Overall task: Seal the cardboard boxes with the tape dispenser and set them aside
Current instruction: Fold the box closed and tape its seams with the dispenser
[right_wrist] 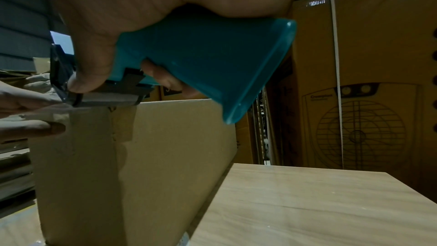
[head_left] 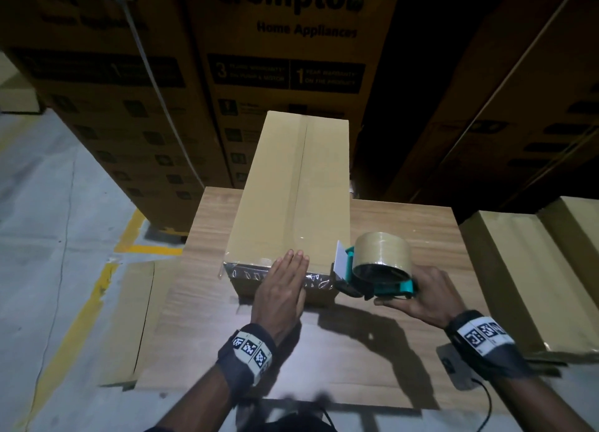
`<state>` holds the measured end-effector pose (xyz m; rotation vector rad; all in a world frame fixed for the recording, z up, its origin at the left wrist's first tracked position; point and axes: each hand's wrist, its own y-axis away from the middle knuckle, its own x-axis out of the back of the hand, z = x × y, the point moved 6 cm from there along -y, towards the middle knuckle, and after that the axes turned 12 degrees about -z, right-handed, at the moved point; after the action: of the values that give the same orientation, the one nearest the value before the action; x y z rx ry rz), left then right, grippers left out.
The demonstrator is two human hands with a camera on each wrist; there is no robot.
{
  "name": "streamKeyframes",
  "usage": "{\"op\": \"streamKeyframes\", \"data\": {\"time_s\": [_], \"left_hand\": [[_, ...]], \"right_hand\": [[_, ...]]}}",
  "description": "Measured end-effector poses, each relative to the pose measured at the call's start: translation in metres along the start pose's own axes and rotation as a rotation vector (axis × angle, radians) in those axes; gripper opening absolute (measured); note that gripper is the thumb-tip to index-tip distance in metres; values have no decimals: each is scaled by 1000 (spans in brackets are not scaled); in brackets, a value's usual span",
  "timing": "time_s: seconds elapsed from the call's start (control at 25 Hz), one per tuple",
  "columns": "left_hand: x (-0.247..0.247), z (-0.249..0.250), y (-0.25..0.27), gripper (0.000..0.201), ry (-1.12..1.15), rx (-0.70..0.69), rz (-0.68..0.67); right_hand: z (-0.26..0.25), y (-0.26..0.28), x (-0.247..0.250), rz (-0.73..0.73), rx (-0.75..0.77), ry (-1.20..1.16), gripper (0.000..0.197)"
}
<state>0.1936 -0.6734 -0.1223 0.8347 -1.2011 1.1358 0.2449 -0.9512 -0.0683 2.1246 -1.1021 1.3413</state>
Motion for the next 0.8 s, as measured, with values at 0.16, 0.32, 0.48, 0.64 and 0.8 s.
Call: {"op": "streamKeyframes", "data": {"time_s": [0.16, 0.32, 0.48, 0.64, 0.8], "left_hand": [[-4, 17, -9, 58, -49, -51, -43], [-13, 47, -23, 82, -124, -123, -205], [-9, 50, -24, 77, -130, -134, -190], [-11, 48, -25, 81, -146, -163, -135], [-8, 47, -25, 93, -97, -167, -85]], "right_hand": [[6, 0, -6, -7, -20, -6, 69], [16, 0, -9, -16, -37, -38, 67], [17, 2, -13, -30, -51, -48, 67], [17, -3, -3, -53, -17, -55, 70], [36, 21, 23, -53, -14, -5, 67]]}}
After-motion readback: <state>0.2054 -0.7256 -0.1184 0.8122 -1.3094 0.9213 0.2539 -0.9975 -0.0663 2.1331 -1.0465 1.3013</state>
